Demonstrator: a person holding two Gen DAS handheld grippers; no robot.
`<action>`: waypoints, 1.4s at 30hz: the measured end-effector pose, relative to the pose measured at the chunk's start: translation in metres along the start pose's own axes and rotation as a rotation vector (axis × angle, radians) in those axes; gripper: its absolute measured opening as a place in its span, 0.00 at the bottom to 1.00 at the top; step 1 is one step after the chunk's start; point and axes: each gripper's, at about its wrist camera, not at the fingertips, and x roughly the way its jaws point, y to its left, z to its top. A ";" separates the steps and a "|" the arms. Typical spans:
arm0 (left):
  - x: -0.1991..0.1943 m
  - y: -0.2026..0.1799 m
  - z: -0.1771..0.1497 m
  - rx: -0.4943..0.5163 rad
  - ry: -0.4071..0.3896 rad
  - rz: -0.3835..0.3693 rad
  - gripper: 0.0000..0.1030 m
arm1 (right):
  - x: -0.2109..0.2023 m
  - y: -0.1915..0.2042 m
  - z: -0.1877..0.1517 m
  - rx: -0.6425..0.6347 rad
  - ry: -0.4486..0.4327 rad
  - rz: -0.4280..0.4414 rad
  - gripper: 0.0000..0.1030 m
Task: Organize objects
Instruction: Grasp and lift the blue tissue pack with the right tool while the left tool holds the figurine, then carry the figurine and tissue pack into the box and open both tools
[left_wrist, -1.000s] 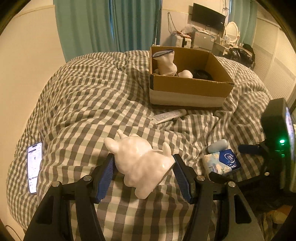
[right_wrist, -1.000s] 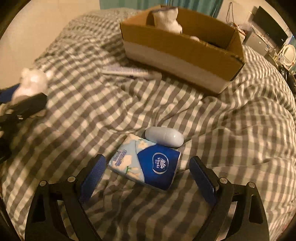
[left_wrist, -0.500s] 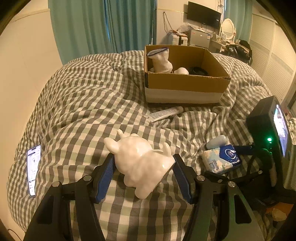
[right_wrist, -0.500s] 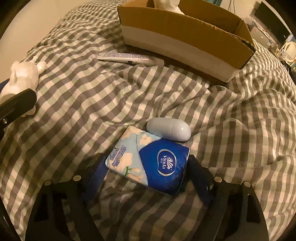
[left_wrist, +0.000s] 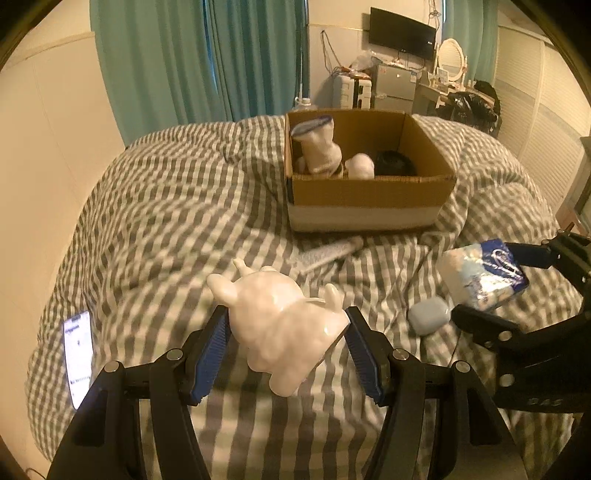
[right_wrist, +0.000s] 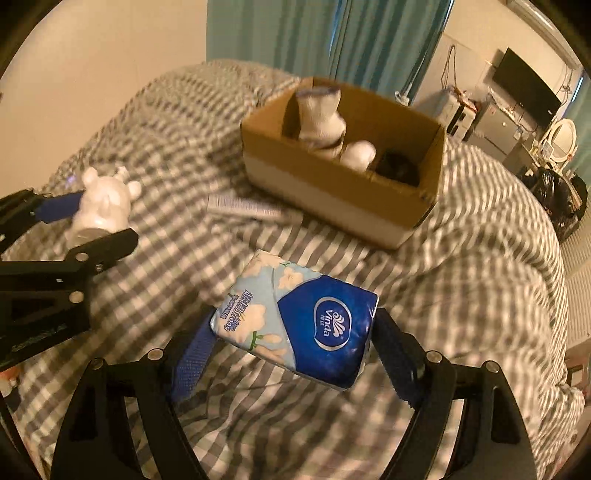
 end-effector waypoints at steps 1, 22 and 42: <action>0.000 -0.001 0.006 0.005 -0.002 0.001 0.62 | -0.004 -0.005 0.005 0.001 -0.010 -0.002 0.80; 0.070 -0.016 0.175 0.052 0.016 -0.061 0.62 | 0.000 -0.083 0.150 0.012 -0.107 0.018 0.80; 0.167 -0.039 0.186 0.217 0.065 -0.142 0.62 | 0.118 -0.122 0.169 0.037 -0.053 0.150 0.80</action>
